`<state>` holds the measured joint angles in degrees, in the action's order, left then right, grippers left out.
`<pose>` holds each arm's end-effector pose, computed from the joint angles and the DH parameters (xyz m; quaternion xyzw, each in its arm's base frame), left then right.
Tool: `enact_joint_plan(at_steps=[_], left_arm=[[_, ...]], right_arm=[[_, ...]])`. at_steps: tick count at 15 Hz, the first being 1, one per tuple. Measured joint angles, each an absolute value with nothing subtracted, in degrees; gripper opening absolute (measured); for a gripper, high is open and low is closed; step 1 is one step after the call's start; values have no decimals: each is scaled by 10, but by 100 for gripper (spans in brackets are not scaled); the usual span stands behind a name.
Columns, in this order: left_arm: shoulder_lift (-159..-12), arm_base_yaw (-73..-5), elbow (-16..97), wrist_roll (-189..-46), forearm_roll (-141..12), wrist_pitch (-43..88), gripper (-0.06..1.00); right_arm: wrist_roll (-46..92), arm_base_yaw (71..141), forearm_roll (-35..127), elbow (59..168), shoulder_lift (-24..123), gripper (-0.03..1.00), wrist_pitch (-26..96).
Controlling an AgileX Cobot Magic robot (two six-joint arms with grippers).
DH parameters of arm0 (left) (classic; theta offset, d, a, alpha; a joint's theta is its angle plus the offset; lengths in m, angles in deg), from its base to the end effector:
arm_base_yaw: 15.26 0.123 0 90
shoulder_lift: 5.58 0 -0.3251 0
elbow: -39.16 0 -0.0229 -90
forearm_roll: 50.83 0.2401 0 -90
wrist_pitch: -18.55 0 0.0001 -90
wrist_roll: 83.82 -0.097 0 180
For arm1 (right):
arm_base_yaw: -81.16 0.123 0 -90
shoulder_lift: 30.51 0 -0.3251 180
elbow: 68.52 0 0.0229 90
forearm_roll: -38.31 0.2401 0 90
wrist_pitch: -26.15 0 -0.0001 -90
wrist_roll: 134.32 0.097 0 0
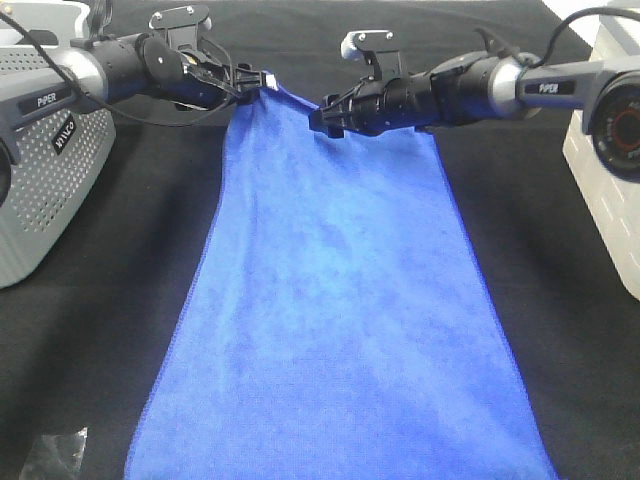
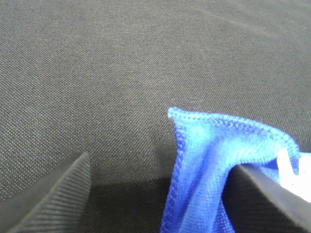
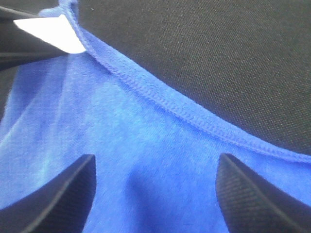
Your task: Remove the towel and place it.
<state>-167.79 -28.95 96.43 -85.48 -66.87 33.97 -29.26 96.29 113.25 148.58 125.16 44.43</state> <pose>0.6117 -0.1564 0.1344 0.0174 0.8645 -0.1501 0.4793 0.5668 0.1838 0.1112 -0.1922 0.8520 0.1924 0.4474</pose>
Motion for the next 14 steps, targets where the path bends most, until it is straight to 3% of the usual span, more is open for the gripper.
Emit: enact_joint_plan(at_steps=[4, 14], left_arm=[[-1678, -290, 964, -855, -669, 340, 68], [-1673, -290, 964, -855, -669, 334, 68]], right_arm=[[-324, 973, 1184, 1545, 1315, 66, 431], [-328, 973, 1193, 1557, 1347, 65, 427]])
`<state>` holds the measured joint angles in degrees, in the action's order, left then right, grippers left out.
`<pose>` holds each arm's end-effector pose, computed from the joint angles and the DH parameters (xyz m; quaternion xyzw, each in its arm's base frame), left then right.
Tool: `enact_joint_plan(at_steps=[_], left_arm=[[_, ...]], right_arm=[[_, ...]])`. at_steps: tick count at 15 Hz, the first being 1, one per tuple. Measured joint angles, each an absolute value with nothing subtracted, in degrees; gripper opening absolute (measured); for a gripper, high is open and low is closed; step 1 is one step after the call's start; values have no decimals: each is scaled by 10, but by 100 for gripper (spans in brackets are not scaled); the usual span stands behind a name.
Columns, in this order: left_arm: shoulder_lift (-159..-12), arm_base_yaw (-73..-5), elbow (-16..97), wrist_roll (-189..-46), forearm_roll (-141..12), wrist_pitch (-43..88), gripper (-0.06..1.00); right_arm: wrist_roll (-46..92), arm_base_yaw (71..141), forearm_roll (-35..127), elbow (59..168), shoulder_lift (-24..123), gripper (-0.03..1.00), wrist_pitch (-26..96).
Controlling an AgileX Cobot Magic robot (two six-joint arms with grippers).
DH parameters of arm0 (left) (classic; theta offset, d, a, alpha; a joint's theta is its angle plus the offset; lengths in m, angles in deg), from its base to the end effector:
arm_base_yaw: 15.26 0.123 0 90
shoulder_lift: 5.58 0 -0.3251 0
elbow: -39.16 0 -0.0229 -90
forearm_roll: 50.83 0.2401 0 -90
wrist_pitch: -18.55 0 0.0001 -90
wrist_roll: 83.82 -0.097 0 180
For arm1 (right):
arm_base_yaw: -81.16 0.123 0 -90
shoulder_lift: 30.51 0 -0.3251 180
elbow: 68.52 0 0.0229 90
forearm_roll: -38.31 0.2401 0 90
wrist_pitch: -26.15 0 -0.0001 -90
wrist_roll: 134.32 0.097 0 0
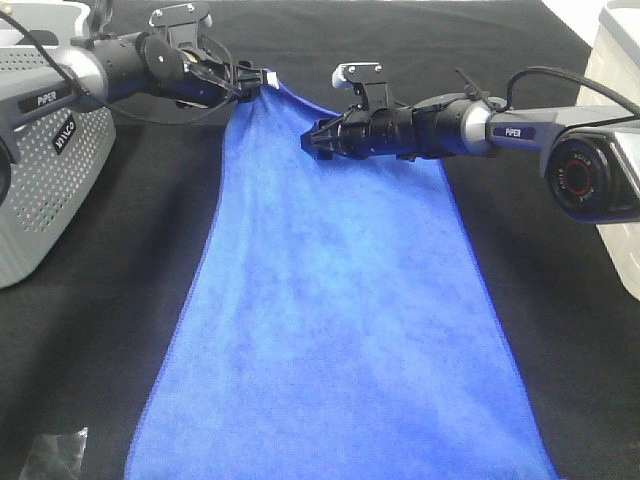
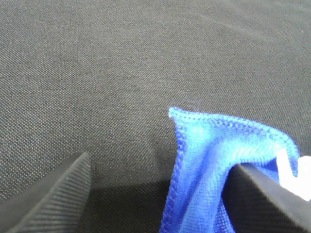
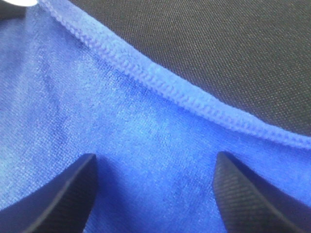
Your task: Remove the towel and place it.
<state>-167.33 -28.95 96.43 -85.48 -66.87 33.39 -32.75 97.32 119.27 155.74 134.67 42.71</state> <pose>0.6121 -0.1562 0.1403 0.0167 0.8601 -0.1508 0.4871 0.5778 0.1960 0.0509 -0.1731 0.8576 0.1981 0.4419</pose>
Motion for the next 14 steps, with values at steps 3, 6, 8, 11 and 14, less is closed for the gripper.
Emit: enact_joint_plan(at_steps=[3, 6, 8, 11, 14], left_arm=[[-1653, -290, 964, -855, -669, 336, 68], [-1638, -291, 964, -855, -669, 337, 68], [-1635, -291, 964, -855, -669, 341, 68], [-1634, -291, 963, -856, -664, 341, 68], [-1640, -291, 960, -856, -663, 345, 68]], right_arm=[[-326, 973, 1193, 1560, 1348, 65, 427], [-316, 973, 1181, 1561, 1348, 65, 427], [-310, 973, 1169, 1563, 1348, 65, 427], [-294, 973, 1154, 1563, 1348, 65, 423], [-267, 973, 1147, 1564, 1343, 65, 435]])
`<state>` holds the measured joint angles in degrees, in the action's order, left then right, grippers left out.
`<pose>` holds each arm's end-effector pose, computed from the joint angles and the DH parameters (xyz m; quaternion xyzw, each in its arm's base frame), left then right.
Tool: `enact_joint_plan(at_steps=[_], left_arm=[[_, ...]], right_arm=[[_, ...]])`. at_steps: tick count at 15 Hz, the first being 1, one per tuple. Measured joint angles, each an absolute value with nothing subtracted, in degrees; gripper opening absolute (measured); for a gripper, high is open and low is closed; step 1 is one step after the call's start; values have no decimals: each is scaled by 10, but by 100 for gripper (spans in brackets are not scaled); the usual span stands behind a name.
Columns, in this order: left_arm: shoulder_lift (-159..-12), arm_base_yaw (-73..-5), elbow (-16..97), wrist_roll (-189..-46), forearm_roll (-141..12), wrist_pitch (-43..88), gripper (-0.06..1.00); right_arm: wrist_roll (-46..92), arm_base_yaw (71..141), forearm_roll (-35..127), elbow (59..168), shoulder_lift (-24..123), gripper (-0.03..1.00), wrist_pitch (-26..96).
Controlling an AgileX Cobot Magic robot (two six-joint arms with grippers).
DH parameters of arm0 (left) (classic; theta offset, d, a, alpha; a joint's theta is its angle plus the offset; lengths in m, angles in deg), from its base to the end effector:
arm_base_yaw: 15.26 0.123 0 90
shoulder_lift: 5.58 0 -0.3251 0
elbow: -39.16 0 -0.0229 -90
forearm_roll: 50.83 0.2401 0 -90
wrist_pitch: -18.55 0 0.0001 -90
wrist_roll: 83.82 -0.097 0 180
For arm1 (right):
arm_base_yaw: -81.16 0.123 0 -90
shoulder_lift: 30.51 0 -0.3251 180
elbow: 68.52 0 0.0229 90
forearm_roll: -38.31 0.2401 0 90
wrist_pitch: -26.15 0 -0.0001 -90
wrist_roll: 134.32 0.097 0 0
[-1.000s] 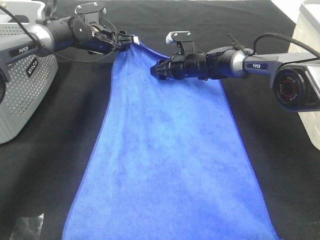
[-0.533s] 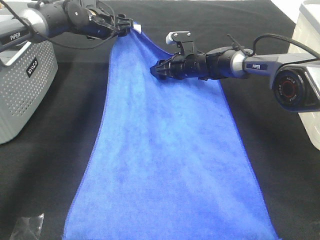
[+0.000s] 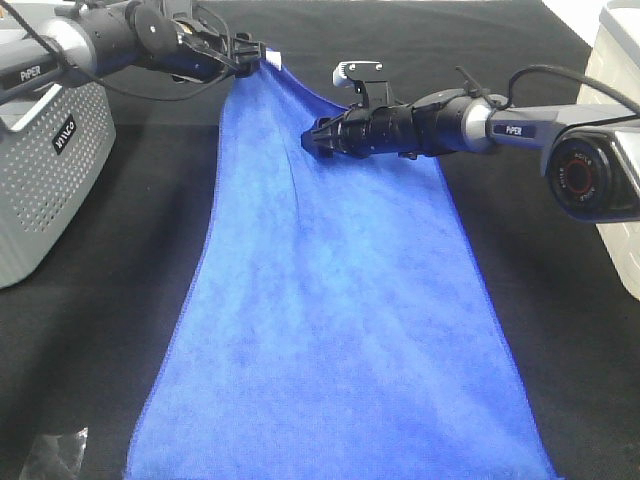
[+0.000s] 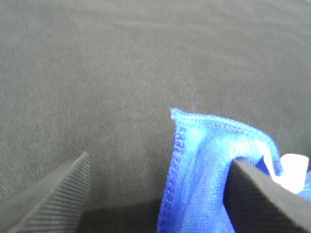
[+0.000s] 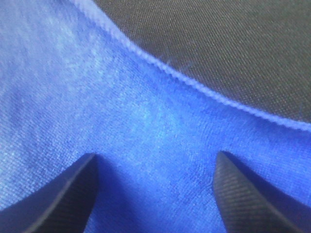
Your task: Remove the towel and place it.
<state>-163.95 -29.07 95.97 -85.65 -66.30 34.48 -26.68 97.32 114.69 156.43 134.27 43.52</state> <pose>0.6084 -0.1569 0.1732 0.0246 0.8517 -0.1518 0.5010 0.5783 0.1970 0.0568 -0.1655 0.8605 0.2064 0.4353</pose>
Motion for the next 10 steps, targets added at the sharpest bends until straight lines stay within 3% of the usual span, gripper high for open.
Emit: enact_joint_plan(at_steps=[10], left_arm=[[-1648, -291, 960, -856, -663, 335, 68]], right_arm=[[-253, 973, 1099, 1556, 1283, 65, 468]])
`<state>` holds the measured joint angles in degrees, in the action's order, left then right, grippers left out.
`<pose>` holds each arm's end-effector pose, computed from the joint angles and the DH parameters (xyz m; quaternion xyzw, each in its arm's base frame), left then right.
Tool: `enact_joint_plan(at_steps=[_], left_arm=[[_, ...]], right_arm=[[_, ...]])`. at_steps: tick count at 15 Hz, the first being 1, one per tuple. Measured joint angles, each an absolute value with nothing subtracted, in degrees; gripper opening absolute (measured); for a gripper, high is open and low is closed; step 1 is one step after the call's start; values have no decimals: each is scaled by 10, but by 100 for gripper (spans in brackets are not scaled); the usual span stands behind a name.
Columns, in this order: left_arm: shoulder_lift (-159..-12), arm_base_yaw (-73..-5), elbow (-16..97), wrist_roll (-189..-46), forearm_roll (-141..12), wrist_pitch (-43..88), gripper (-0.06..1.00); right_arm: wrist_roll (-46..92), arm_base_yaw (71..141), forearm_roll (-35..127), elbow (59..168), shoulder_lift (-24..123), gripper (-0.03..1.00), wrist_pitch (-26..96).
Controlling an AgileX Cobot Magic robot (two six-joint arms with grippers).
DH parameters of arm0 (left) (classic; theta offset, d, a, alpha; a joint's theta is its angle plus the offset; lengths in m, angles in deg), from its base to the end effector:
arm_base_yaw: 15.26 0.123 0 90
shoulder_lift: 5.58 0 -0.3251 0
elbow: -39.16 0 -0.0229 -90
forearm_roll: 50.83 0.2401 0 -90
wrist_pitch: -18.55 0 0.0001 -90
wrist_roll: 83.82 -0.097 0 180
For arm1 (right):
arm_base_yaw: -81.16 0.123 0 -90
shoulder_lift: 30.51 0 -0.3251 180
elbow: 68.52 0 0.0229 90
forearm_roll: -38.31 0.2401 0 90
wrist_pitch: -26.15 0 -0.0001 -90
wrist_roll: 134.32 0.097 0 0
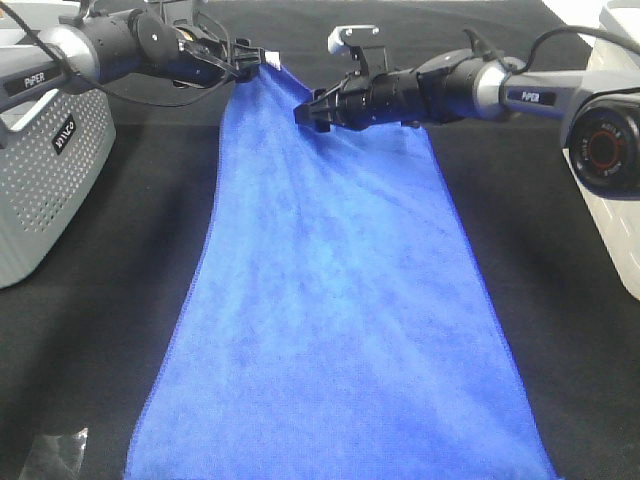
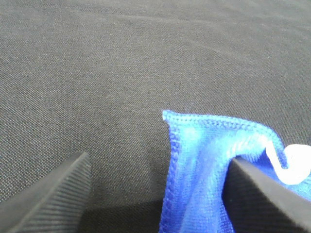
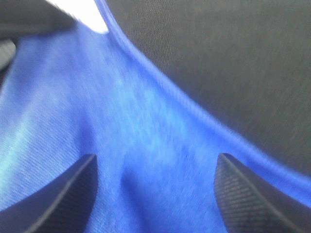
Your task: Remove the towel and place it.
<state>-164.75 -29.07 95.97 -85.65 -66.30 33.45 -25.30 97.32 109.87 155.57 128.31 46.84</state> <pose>0.6099 -0.1568 0.1659 0.0229 0.8508 -0.1506 0.5029 0.5755 0.2007 0.1130 -0.2075 0.8387 0.2122 0.4567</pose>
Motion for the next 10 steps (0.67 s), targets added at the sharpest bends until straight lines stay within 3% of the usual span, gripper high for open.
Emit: enact_joint_plan(at_steps=[6, 10], left_arm=[[-1648, -291, 960, -855, -665, 333, 68], [-1648, -291, 960, -855, -669, 333, 68]], right_arm=[[-234, 982, 1112, 1556, 1277, 65, 525], [-294, 995, 1195, 1556, 1277, 65, 518]])
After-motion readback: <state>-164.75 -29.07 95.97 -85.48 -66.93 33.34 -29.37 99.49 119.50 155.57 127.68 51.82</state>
